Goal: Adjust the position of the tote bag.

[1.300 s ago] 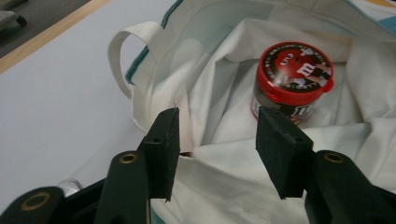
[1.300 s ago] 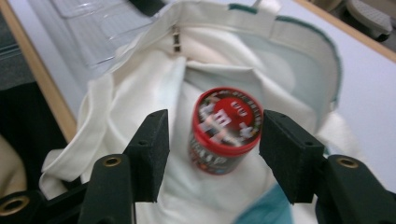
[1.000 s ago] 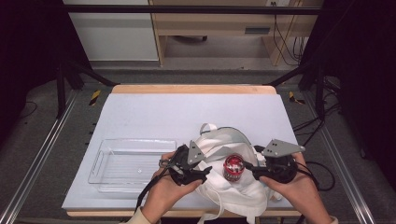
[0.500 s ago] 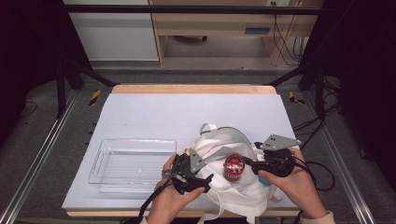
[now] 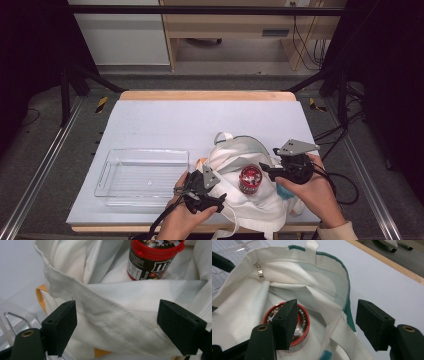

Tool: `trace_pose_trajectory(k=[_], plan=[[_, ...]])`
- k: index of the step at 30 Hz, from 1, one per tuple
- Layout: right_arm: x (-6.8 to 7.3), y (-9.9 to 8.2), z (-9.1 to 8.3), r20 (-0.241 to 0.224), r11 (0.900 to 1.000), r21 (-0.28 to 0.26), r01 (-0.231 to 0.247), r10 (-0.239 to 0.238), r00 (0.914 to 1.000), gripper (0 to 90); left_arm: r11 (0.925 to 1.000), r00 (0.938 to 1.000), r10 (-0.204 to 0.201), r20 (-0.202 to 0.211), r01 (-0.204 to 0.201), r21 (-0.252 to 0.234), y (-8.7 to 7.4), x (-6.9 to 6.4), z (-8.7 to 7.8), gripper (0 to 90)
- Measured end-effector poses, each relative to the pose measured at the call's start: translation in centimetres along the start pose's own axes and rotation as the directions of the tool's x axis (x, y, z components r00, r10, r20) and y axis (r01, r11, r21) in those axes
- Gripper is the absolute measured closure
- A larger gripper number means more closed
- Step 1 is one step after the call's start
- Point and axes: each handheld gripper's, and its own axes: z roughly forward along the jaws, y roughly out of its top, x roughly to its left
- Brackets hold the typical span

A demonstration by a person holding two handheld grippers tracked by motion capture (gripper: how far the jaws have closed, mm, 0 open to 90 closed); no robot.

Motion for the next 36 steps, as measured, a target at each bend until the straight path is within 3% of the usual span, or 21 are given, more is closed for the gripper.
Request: trace_pose_trajectory(k=[5, 13, 16, 19, 23, 36], plan=[[-0.5, 0.0, 0.6, 0.014, 0.9999, 0.017, -0.002, 0.001, 0.9999, 39.6, 0.9999, 0.9999, 0.008, 0.009, -0.008, 0.009, -0.3, -0.3, 0.1, 21.6], [-1.8, -1.2, 2.4, 0.036, 0.9936, 0.113, -0.005, 0.001, 0.9993, 53.0, 0.9994, 0.9994, 0.026, 0.024, -0.027, 0.022, -0.9, -0.7, 0.4, 32.4], [-2.3, -1.6, 2.6, 0.037, 0.9917, 0.127, -0.023, 0.018, 0.9992, 59.2, 0.9991, 0.9992, 0.028, 0.029, -0.028, 0.030, -1.2, -0.8, 0.6, 35.8], [-2.8, -2.0, 2.4, 0.043, 0.9912, 0.130, -0.024, 0.018, 0.9989, 71.9, 0.9983, 0.9983, 0.039, 0.044, -0.041, 0.041, -1.5, -1.1, 0.8, 46.5], [-3.6, -2.5, 2.2, 0.048, 0.9893, 0.141, -0.038, 0.032, 0.9983, 79.1, 0.9974, 0.9979, 0.049, 0.043, -0.051, 0.051, -1.7, -1.2, 0.9, 52.7], [-5.1, -3.7, 2.7, 0.048, 0.9871, 0.145, -0.067, 0.061, 0.9970, 81.9, 0.9953, 0.9953, 0.076, 0.060, -0.079, 0.056, -2.3, -1.4, 0.9, 74.9]])
